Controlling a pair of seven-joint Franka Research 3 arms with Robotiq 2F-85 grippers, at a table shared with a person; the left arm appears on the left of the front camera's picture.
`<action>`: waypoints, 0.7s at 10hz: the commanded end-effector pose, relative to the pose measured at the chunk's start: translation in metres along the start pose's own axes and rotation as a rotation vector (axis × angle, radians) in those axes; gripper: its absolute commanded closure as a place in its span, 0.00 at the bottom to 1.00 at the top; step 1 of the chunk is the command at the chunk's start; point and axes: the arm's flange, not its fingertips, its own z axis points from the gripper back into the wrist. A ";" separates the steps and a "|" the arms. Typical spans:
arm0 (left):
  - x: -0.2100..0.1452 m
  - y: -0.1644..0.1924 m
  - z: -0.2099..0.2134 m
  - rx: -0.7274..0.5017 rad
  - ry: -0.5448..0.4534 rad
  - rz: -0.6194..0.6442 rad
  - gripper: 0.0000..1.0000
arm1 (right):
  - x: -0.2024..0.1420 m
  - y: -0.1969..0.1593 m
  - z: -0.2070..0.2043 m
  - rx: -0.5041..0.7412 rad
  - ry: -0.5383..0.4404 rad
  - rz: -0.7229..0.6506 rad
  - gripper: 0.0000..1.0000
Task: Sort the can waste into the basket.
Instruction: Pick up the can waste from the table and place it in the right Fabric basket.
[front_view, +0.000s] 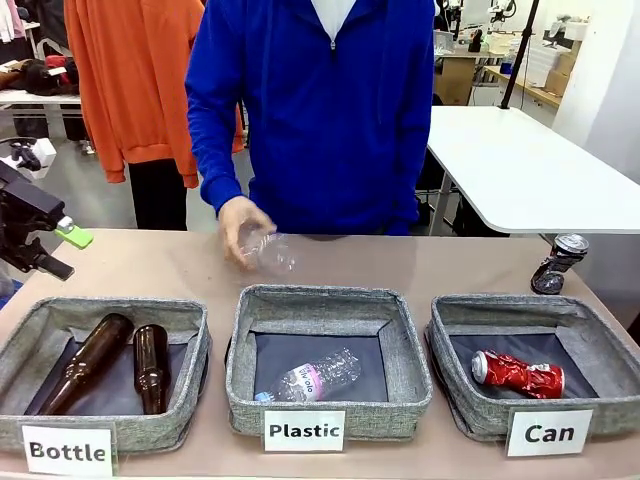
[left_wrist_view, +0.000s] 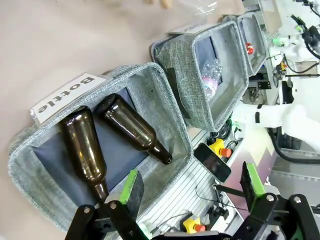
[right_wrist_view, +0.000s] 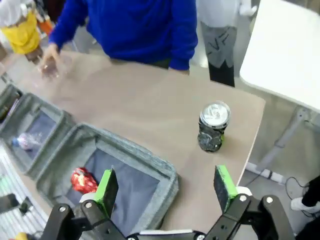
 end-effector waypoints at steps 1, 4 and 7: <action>-0.002 -0.001 -0.001 0.010 0.004 -0.002 0.00 | -0.005 -0.042 -0.033 -0.003 0.010 0.037 0.00; -0.002 -0.001 -0.001 0.010 0.004 -0.002 0.00 | -0.030 -0.067 -0.060 0.086 0.038 0.040 0.00; -0.002 -0.001 -0.001 0.010 0.004 -0.002 0.00 | -0.035 -0.077 -0.049 0.105 0.011 0.024 0.00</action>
